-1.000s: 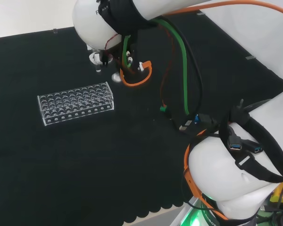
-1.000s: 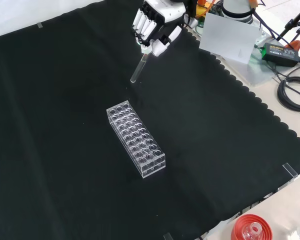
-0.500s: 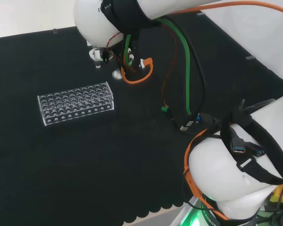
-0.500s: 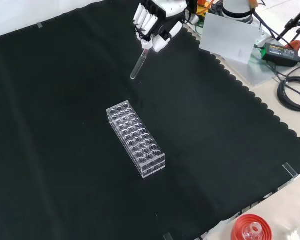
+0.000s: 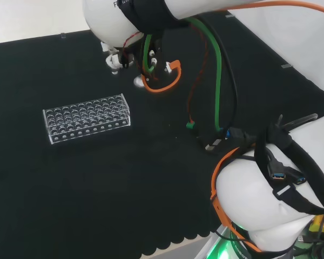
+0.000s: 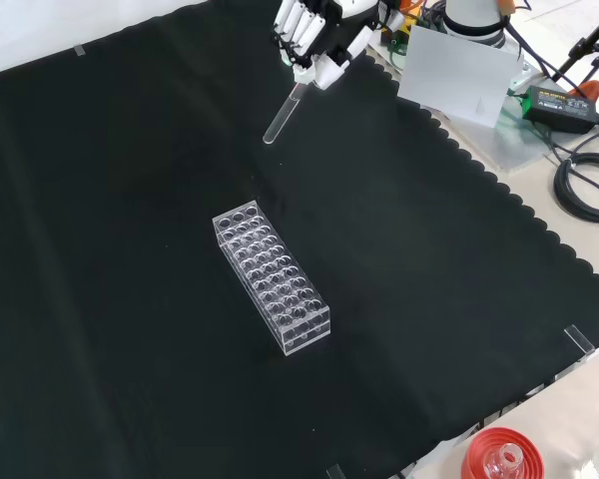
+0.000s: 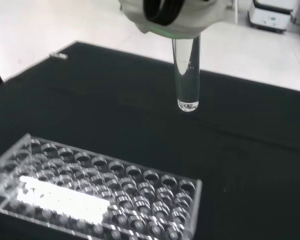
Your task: Shake the test tube.
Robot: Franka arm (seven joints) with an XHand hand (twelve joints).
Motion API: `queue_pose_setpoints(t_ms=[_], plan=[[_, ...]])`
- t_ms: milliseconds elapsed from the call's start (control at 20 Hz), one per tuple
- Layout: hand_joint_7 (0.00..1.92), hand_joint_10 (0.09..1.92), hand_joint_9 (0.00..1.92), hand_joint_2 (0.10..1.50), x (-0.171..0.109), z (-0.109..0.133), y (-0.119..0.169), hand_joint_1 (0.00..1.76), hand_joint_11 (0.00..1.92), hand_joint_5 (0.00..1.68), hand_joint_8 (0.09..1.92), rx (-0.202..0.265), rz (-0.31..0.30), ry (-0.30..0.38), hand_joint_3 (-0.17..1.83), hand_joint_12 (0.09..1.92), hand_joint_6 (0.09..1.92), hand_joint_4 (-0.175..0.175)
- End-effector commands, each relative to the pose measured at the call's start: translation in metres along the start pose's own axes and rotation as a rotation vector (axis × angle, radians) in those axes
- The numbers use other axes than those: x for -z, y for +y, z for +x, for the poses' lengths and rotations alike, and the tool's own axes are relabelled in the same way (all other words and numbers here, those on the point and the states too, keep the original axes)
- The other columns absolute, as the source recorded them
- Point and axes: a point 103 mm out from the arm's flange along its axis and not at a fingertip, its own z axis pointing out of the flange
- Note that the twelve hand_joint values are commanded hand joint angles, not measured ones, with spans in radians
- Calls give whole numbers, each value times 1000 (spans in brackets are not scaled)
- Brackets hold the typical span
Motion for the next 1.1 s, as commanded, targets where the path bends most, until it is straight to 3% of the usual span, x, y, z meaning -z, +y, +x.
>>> queue_pose_setpoints(t_ms=[50, 350, 450, 950, 1100], plan=[[1113, 697, 1101, 886, -1, -9, -5, 1279, 1146, 1057, 905, -4, 49, -17, 365, 900, 908, -175], [1115, 697, 1100, 881, -3, 22, 0, 1280, 1145, 1059, 903, 77, 76, 34, 374, 902, 906, -175], [1116, 696, 1100, 879, -8, 28, 0, 1280, 1144, 1060, 902, 94, 97, 19, 377, 903, 905, -175], [1120, 695, 1100, 870, -18, -10, -6, 1280, 1140, 1065, 898, -27, 191, -109, 391, 905, 901, -175], [1121, 694, 1101, 868, -15, -8, -6, 1281, 1139, 1065, 897, -23, 187, -81, 395, 907, 901, -175]])
